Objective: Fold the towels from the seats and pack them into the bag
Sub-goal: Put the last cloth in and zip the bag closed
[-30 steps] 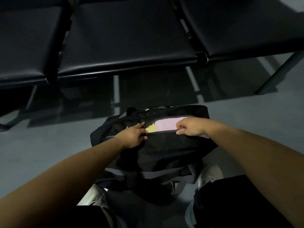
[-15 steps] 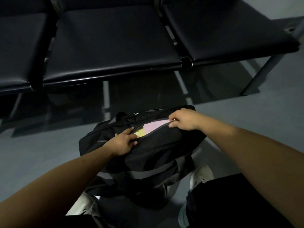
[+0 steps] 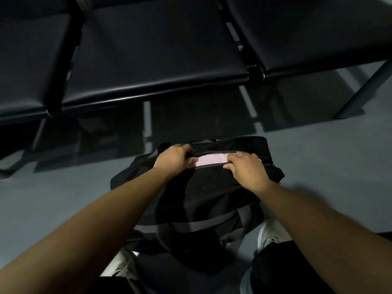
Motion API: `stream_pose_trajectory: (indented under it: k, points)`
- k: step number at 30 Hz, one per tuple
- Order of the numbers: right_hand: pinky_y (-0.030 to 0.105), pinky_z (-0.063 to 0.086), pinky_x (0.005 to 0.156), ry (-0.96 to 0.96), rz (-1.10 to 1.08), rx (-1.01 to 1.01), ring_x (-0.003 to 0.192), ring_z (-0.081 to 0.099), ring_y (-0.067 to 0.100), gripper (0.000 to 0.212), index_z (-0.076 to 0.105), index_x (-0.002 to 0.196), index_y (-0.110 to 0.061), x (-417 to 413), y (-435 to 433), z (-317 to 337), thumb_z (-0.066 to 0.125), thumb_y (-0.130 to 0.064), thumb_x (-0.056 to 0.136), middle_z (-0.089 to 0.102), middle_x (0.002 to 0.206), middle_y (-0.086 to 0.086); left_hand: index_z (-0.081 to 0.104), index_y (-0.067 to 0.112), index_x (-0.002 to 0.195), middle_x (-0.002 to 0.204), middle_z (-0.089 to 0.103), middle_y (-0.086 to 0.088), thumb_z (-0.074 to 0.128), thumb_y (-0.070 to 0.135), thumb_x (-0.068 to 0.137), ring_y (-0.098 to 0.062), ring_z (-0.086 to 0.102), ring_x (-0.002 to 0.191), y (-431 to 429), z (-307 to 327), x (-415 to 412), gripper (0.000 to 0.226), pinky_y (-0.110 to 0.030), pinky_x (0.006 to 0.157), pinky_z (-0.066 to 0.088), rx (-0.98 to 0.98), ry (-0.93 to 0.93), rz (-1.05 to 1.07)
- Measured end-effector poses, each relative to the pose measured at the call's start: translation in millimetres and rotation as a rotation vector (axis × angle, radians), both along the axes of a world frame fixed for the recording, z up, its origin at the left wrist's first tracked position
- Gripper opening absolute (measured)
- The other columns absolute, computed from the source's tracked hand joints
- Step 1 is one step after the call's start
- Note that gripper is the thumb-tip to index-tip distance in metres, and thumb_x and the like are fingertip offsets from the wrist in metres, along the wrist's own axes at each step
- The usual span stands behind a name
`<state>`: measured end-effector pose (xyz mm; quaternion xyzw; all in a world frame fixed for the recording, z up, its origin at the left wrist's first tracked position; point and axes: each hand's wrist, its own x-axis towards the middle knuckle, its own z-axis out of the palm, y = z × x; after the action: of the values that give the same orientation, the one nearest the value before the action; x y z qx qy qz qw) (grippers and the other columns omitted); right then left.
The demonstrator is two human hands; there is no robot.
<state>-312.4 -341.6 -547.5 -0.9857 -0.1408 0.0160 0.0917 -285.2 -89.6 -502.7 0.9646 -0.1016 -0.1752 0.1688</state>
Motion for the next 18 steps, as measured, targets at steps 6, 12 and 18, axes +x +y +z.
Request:
stream_pose_trajectory:
  k: [6, 12, 18]
  points:
    - [0.041, 0.047, 0.069, -0.167, -0.060, 0.037, 0.076, 0.064, 0.033, 0.027, 0.063, 0.080, -0.014, -11.4, -3.0, -11.1, 0.079, -0.036, 0.083, 0.060, 0.075, 0.007, 0.067, 0.018, 0.121, 0.114, 0.062, -0.008, 0.058, 0.037, 0.098, -0.032, 0.063, 0.106, -24.6, -15.3, 13.9, 0.031, -0.043, 0.086, 0.053, -0.034, -0.078, -0.065]
    - [0.043, 0.039, 0.073, -0.314, -0.120, 0.053, 0.082, 0.047, 0.030, 0.029, 0.066, 0.079, -0.011, -18.5, 2.5, 0.0, 0.078, -0.037, 0.082, 0.046, 0.090, 0.009, 0.064, 0.018, 0.126, 0.121, 0.066, -0.011, 0.058, 0.029, 0.098, -0.033, 0.062, 0.112, -29.8, 28.7, 34.5, 0.031, -0.042, 0.089, 0.051, -0.013, -0.199, -0.150]
    - [0.048, 0.038, 0.092, -0.302, -0.117, 0.096, 0.105, 0.055, 0.032, 0.027, 0.068, 0.081, -0.012, -17.9, 0.2, 9.4, 0.077, -0.036, 0.082, 0.056, 0.110, 0.012, 0.055, 0.023, 0.129, 0.118, 0.066, -0.010, 0.046, 0.033, 0.103, -0.035, 0.066, 0.103, -35.8, 46.6, -11.9, 0.029, -0.044, 0.085, 0.053, 0.222, -0.033, -0.461]
